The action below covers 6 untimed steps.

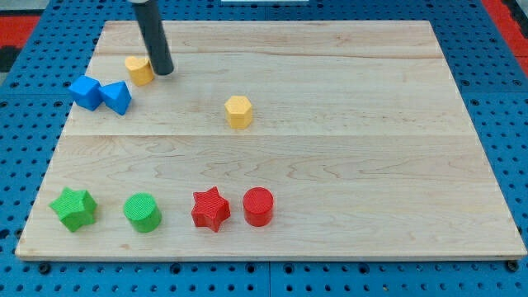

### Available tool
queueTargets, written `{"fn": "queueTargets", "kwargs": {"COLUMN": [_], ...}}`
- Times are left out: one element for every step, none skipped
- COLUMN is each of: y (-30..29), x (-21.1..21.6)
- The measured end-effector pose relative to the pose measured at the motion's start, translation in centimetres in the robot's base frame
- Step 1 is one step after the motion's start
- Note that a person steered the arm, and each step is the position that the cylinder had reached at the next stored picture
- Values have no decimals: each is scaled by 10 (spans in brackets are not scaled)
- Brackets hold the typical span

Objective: Put the yellow heart into the blue triangle

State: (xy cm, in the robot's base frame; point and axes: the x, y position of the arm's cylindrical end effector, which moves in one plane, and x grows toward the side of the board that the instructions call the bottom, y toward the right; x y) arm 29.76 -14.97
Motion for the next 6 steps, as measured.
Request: {"fn": "queueTargets", "kwargs": {"y": [-29,-48,-6,99,195,183], "x": [-6,21,20,39,67,101]}}
